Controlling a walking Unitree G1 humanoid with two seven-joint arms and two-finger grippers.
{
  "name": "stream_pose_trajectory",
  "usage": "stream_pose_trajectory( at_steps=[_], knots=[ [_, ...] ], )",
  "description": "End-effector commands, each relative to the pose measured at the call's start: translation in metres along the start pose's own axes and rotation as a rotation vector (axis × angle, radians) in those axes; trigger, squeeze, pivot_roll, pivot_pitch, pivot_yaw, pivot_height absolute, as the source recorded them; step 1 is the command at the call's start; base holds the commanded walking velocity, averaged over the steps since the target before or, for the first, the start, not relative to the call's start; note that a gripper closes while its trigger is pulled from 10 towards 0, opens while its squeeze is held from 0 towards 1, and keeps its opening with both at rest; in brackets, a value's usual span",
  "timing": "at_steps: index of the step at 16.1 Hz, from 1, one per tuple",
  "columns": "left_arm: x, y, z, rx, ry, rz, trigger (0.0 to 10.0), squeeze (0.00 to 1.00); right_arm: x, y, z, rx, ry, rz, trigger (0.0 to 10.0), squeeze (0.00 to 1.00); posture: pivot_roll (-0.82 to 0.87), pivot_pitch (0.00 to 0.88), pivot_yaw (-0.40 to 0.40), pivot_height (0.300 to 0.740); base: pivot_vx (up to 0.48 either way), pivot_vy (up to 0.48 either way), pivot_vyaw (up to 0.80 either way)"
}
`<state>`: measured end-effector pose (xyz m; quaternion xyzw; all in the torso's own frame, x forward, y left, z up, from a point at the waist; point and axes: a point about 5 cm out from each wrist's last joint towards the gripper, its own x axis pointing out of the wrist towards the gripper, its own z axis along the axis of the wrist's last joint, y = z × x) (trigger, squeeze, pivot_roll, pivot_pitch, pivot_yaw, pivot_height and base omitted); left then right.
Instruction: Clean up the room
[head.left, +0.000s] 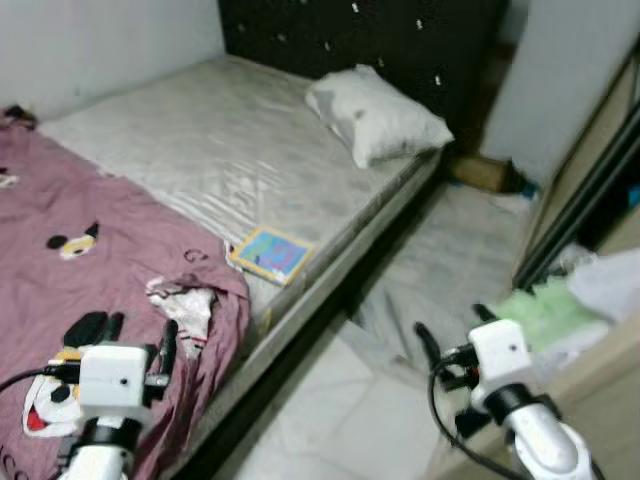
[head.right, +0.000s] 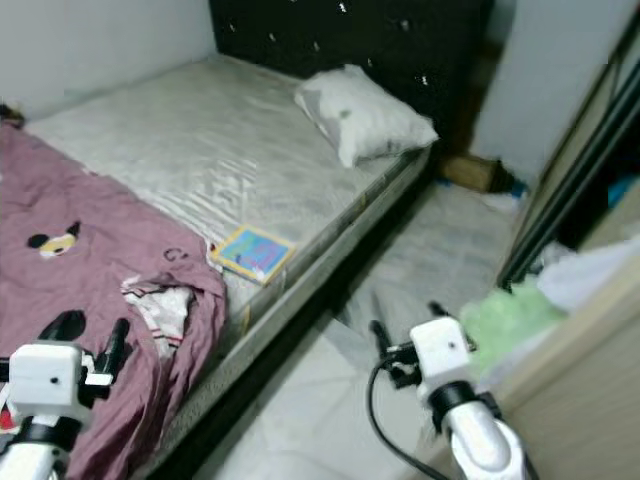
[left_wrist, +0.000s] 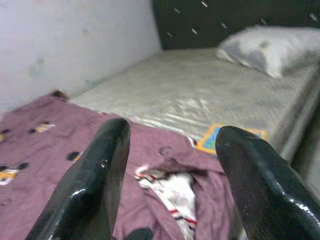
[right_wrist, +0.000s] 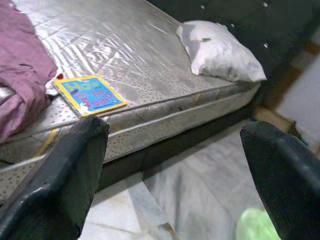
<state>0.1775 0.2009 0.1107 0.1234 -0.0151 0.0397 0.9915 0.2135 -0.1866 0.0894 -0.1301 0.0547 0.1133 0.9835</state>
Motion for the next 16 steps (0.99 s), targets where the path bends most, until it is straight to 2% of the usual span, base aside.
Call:
stream_pose_trajectory(
  at_steps=[1, 3, 8, 11, 16],
  knots=[
    [0.004, -0.002, 0.0, 0.006, -0.014, 0.01, 10.0, 0.0, -0.002, -0.005, -0.004, -0.007, 0.016, -0.018, 10.0, 0.0, -0.04, 0.046, -0.034, 0.74, 0.0, 0.0, 0.8],
    [0.014, -0.001, 0.002, 0.005, -0.028, 0.032, 10.0, 0.0, 0.002, -0.005, -0.002, -0.002, 0.003, -0.037, 10.0, 0.0, -0.04, 0.023, -0.023, 0.74, 0.0, 0.0, 0.8],
    [0.021, -0.003, 0.01, 0.017, -0.069, 0.019, 10.0, 0.0, 0.008, -0.004, 0.006, 0.003, -0.021, -0.039, 10.0, 0.0, -0.04, 0.006, -0.017, 0.74, 0.0, 0.0, 0.8],
    [0.033, -0.01, 0.018, 0.028, -0.13, 0.015, 10.0, 0.0, 0.02, -0.004, 0.012, -0.004, -0.055, -0.025, 10.0, 0.0, -0.04, 0.0, -0.018, 0.74, 0.0, 0.0, 0.8],
    [0.053, -0.025, 0.023, 0.003, -0.174, -0.023, 10.0, 0.0, 0.038, -0.001, 0.022, -0.01, -0.107, -0.023, 10.0, 0.0, -0.05, 0.0, -0.014, 0.74, 0.0, 0.0, 0.8]
  ],
)
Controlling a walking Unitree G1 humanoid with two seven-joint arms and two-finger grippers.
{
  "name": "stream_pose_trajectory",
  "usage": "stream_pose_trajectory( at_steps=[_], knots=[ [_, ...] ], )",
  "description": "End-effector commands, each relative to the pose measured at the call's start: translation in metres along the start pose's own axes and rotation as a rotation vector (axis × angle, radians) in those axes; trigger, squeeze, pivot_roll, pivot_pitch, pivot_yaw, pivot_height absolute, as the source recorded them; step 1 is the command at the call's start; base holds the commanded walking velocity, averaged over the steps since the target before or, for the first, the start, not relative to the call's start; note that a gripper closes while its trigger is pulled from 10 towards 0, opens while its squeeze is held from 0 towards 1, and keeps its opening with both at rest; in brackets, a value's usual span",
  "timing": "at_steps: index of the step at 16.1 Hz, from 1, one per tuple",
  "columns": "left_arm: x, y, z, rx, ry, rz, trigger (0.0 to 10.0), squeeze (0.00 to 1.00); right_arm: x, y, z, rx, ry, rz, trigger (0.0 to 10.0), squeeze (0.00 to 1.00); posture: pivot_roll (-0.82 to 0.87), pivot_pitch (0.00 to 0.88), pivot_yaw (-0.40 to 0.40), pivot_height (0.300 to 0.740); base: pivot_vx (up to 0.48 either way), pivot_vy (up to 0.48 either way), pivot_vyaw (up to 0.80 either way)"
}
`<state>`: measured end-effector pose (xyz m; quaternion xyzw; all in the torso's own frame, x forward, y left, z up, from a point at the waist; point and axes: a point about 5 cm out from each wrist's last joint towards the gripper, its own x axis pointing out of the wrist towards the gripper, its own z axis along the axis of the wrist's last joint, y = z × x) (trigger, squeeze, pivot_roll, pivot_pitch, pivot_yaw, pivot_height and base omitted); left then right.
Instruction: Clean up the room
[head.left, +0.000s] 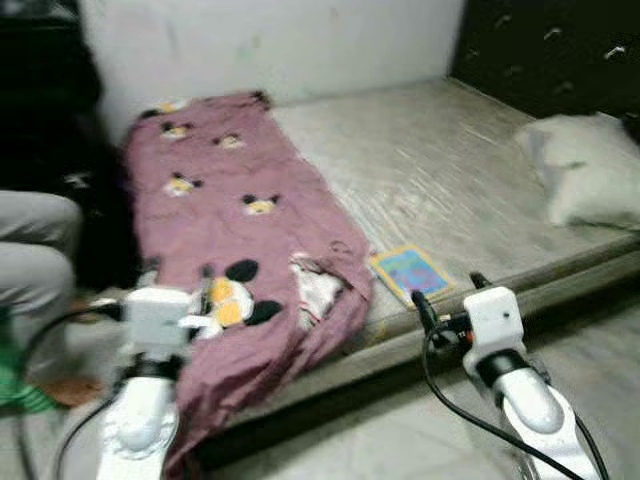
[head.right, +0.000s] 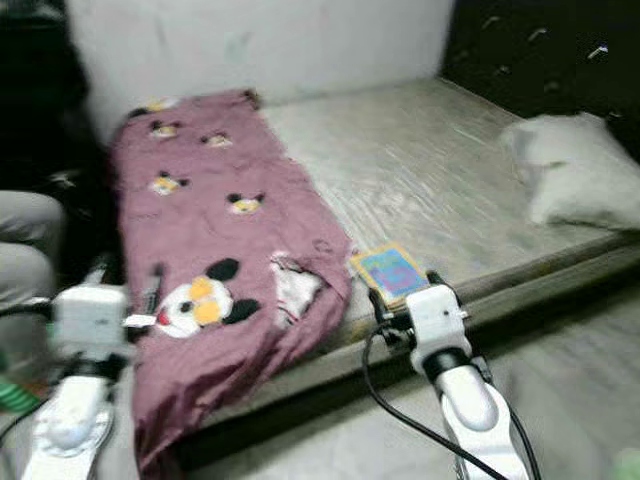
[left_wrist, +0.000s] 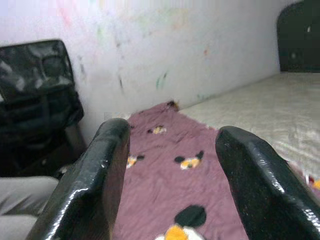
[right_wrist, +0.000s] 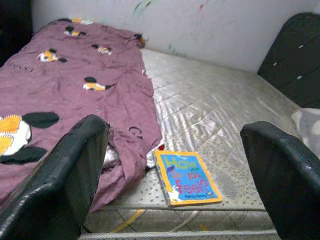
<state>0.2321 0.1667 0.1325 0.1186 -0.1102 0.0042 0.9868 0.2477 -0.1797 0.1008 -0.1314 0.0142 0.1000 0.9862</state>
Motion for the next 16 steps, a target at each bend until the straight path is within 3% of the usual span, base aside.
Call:
stream_pose_trajectory(
  at_steps=[1, 5, 9, 12, 16],
  knots=[
    [0.003, 0.003, -0.007, 0.015, 0.02, 0.008, 10.0, 0.0, 0.01, 0.007, 0.009, 0.004, -0.045, 0.02, 10.0, 0.0, -0.06, 0.0, -0.011, 0.74, 0.0, 0.0, 0.8],
    [0.024, -0.013, -0.015, 0.019, 0.027, -0.054, 10.0, 0.0, 0.034, 0.016, 0.017, 0.0, -0.1, 0.041, 10.0, 0.0, -0.07, 0.0, 0.007, 0.74, 0.0, 0.0, 0.8],
    [0.039, -0.009, -0.02, 0.008, 0.019, 0.007, 10.0, 0.0, 0.054, 0.011, 0.019, -0.011, -0.118, 0.02, 10.0, 0.0, -0.06, 0.0, 0.003, 0.74, 0.0, 0.0, 0.8],
    [0.044, -0.017, -0.018, -0.012, 0.0, -0.031, 10.0, 0.0, 0.058, 0.014, 0.022, -0.012, -0.135, 0.036, 10.0, 0.0, -0.06, 0.0, -0.003, 0.74, 0.0, 0.0, 0.27],
    [0.035, -0.009, -0.021, -0.027, 0.012, -0.022, 10.0, 0.0, 0.046, 0.018, 0.013, 0.025, -0.117, 0.012, 10.0, 0.0, -0.06, 0.0, 0.006, 0.74, 0.0, 0.0, 0.0]
  ],
)
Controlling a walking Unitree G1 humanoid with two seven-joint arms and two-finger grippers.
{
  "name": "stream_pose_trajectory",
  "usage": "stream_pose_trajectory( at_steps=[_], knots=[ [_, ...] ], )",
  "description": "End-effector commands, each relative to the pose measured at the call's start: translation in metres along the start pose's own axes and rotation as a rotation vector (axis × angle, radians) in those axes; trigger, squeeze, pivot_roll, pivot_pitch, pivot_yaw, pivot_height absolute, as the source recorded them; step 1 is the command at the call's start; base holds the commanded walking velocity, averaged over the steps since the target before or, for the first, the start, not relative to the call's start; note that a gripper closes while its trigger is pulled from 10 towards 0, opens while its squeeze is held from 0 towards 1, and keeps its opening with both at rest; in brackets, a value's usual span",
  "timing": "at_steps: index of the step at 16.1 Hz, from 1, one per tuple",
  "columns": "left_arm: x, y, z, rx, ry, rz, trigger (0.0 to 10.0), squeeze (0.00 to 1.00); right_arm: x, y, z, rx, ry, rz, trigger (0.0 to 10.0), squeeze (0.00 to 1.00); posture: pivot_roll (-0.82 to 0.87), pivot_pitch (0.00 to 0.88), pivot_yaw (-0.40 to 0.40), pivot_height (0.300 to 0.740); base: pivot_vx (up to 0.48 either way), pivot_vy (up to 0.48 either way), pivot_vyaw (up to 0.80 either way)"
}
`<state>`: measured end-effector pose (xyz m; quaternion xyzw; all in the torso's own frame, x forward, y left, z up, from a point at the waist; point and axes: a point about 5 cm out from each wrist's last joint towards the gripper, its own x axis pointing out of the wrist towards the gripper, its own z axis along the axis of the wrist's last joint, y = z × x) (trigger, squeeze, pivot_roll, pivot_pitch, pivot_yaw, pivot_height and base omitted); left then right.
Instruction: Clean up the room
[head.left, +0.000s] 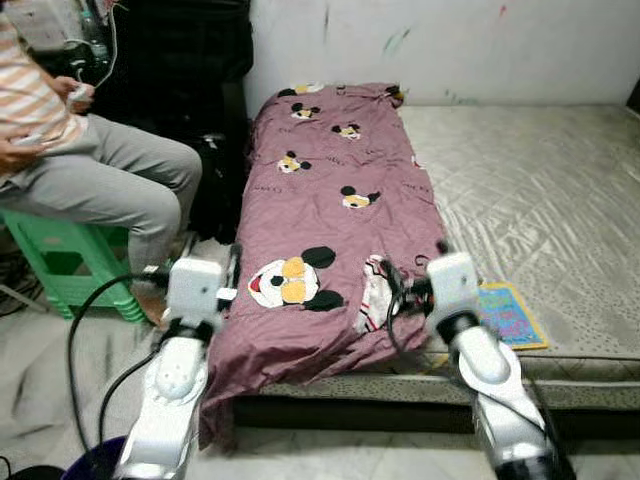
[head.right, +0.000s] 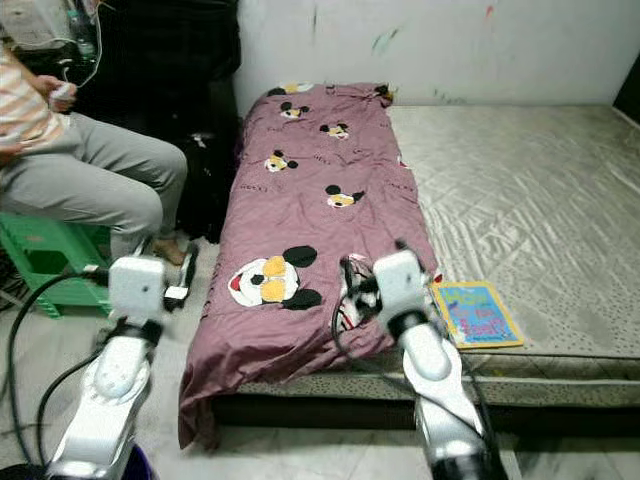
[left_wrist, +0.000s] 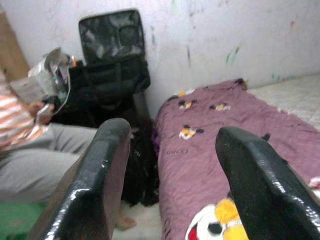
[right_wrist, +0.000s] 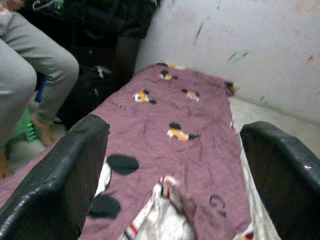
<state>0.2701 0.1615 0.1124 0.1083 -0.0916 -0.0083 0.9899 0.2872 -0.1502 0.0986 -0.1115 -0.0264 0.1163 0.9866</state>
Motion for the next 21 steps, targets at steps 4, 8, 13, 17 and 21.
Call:
stream_pose_trajectory(
  at_steps=[4, 8, 13, 17, 21],
  knots=[
    [-0.011, 0.001, 0.0, -0.017, 0.006, -0.02, 10.0, 0.0, -0.008, -0.006, -0.005, 0.046, 0.01, -0.069, 10.0, 0.0, -0.05, 0.0, 0.014, 0.74, 0.278, 0.0, 0.0],
    [-0.018, -0.005, 0.003, -0.031, 0.008, -0.065, 10.0, 0.0, -0.013, -0.002, -0.004, 0.062, 0.02, -0.068, 10.0, 0.0, -0.01, 0.0, -0.01, 0.74, 0.332, 0.0, 0.0],
    [-0.032, -0.003, 0.002, -0.029, 0.058, -0.105, 10.0, 0.0, -0.023, 0.001, -0.006, 0.104, 0.05, -0.072, 10.0, 0.0, -0.01, 0.025, 0.001, 0.74, 0.34, 0.0, 0.0],
    [-0.034, -0.001, 0.005, -0.036, 0.065, -0.116, 10.0, 0.0, -0.025, 0.003, -0.004, 0.111, 0.057, -0.075, 10.0, 0.0, -0.01, 0.039, 0.008, 0.74, 0.34, 0.0, 0.0],
    [-0.033, -0.004, 0.005, -0.038, 0.074, -0.132, 10.0, 0.0, -0.026, 0.001, -0.004, 0.141, 0.064, -0.081, 10.0, 0.0, -0.01, 0.044, 0.0, 0.74, 0.186, 0.0, 0.0]
  ],
)
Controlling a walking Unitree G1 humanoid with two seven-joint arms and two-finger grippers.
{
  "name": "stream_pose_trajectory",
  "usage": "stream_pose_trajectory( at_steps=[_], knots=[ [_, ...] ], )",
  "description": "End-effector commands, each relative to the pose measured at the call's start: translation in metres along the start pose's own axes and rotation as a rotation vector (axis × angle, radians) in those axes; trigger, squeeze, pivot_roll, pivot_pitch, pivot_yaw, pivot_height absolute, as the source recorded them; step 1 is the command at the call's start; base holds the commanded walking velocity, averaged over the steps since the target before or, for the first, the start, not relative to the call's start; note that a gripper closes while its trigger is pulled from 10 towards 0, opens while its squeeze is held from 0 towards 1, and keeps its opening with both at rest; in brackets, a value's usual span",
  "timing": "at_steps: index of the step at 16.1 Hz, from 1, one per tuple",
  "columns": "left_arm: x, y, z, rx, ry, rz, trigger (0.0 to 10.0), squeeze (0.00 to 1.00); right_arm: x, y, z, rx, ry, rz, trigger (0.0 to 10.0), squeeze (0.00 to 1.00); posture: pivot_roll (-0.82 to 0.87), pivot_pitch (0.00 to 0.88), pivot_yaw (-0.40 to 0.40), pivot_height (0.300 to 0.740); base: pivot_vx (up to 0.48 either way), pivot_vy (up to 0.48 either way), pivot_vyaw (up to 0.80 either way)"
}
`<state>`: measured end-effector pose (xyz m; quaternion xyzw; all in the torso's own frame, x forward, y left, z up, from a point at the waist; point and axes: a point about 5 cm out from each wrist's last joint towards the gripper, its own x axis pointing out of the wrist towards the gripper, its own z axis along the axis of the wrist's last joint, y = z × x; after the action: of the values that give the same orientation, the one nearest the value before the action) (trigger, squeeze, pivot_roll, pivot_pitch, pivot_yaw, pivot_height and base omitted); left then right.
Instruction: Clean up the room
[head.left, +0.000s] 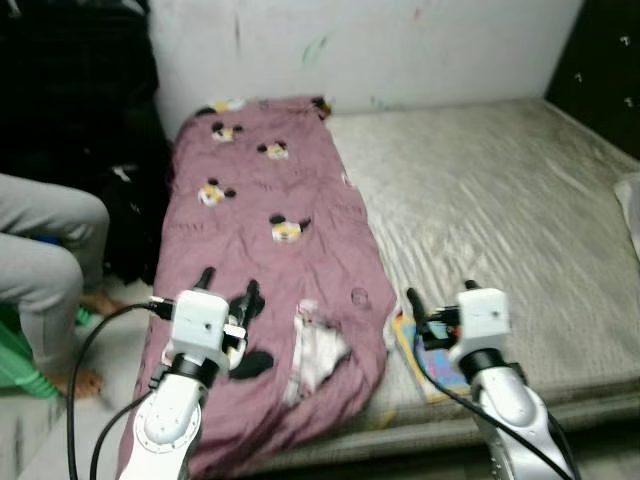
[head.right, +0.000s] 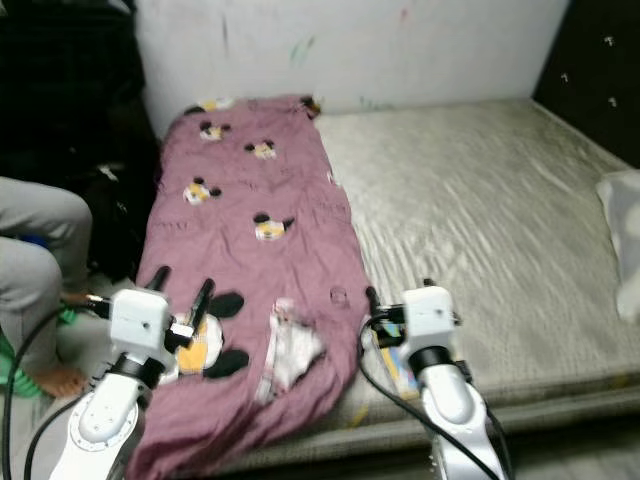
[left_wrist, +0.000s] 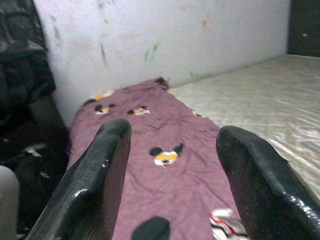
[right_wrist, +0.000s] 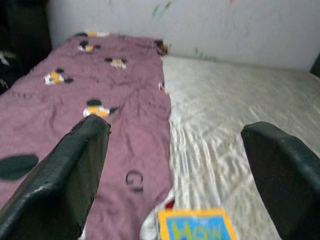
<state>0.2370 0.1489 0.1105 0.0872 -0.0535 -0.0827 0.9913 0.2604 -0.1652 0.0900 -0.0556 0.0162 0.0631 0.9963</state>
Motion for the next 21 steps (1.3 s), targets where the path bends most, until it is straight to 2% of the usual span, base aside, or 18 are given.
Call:
stream_pose_trajectory(
  at_steps=[1, 11, 21],
  knots=[
    [-0.0013, 0.0084, -0.0018, 0.022, 0.023, 0.025, 10.0, 0.0, 0.0031, 0.0091, 0.0056, 0.014, -0.017, 0.028, 10.0, 0.0, -0.01, 0.044, -0.001, 0.74, 0.0, 0.0, 0.0],
    [0.0019, 0.0023, 0.0028, 0.002, 0.006, 0.011, 10.0, 0.0, 0.0019, 0.0078, 0.0066, -0.036, -0.009, 0.043, 10.0, 0.0, -0.03, 0.055, -0.022, 0.74, 0.0, 0.0, 0.12],
    [0.003, 0.0027, 0.0048, -0.013, -0.002, 0.023, 10.0, 0.0, 0.0019, 0.0072, 0.0091, -0.038, -0.011, 0.06, 10.0, 0.0, -0.03, 0.065, -0.028, 0.74, 0.0, -0.297, 0.0]
  ],
)
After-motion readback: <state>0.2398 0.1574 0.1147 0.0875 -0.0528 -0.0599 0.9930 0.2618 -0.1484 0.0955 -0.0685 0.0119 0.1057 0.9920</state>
